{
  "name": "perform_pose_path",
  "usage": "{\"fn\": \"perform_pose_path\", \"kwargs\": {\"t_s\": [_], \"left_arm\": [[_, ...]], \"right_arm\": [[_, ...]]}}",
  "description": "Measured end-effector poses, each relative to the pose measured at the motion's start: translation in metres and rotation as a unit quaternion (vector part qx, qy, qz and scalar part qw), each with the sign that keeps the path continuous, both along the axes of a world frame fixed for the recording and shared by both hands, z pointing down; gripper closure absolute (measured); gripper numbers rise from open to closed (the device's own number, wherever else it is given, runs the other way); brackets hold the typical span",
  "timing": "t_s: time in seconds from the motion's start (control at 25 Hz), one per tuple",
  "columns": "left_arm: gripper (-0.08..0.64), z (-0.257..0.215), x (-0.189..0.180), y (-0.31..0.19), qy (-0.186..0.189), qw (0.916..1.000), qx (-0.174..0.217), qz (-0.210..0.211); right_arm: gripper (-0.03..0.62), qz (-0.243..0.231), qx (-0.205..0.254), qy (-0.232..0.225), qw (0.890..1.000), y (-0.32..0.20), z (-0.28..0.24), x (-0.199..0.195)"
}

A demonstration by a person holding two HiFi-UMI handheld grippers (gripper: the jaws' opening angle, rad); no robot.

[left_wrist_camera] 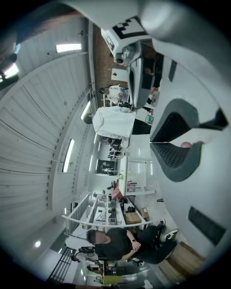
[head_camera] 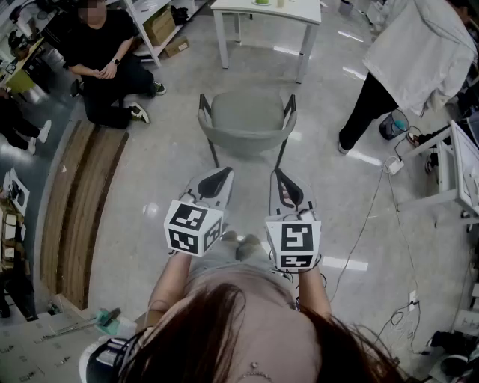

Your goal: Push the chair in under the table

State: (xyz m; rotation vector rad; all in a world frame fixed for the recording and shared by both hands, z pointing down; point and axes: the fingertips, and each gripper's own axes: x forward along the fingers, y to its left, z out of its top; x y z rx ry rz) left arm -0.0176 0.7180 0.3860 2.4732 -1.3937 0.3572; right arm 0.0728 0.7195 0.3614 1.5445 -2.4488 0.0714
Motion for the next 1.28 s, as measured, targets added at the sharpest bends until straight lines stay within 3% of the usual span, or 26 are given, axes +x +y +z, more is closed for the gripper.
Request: {"fn": "perform_pose_path", "kwargs": {"t_s": [0.52,0.96,1.28], "left_arm": [[0.549,0.01,0.016,0.006,-0.004,0.9999,0.001,-0.01],[0.548,0.027,-0.003,-0.026,-0.015,0.9998,-0.005,-0.013],[0.551,0.037,-0.016,-0.082,-0.014,0.9998,0.001,-0.016]], "right_arm": [[0.571,-0.029,0.003,-0.017,0.999,-0.004,0.007,0.013],[0.571,-0.047,0.011,-0.022,0.999,-0.038,0.016,-0.002],[0.571,-0.044,0.009,0.034,0.998,-0.086,0.032,-0.014]]}}
